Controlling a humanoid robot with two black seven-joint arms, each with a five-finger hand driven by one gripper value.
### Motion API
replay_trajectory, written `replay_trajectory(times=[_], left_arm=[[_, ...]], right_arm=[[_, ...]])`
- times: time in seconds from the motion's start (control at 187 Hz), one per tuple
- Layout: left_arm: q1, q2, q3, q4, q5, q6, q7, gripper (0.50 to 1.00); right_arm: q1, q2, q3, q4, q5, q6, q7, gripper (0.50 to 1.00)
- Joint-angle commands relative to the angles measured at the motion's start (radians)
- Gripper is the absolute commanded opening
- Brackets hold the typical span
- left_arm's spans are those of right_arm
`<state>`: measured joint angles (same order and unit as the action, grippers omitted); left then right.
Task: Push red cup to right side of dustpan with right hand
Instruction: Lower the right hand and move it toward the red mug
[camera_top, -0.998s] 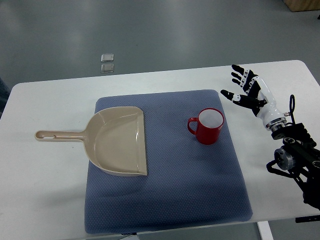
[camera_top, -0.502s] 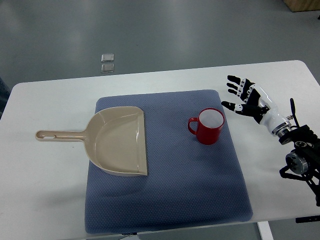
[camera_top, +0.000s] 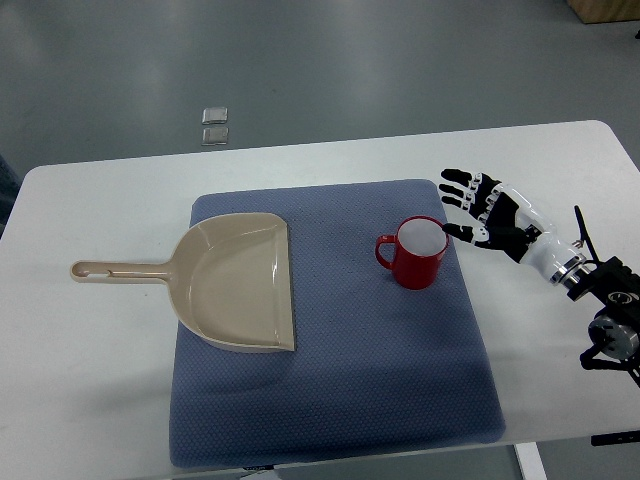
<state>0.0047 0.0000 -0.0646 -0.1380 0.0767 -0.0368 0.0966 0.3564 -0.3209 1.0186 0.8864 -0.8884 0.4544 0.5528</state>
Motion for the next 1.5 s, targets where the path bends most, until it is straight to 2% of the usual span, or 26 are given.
replay_trajectory(times=[0.0, 0.256, 0.87, 1.495], left_arm=[[0.000, 0.000, 0.000, 0.000, 0.000, 0.000, 0.000, 1.000], [0.000, 0.000, 0.000, 0.000, 0.000, 0.000, 0.000, 1.000], [0.000, 0.000, 0.000, 0.000, 0.000, 0.000, 0.000, 1.000], [0.000, 0.000, 0.000, 0.000, 0.000, 0.000, 0.000, 1.000]], right_arm=[[-0.011, -0.009, 0.000, 0.005, -0.004, 0.021, 0.006, 0.913], [-0.024, -0.007, -0.002, 0.005, -0.050, 0.043, 0.015, 0.913], [-0.045, -0.004, -0.002, 0.005, -0.119, 0.041, 0.024, 0.913], [-0.048, 0.022, -0.006, 0.005, -0.130, -0.011, 0.012, 0.913]])
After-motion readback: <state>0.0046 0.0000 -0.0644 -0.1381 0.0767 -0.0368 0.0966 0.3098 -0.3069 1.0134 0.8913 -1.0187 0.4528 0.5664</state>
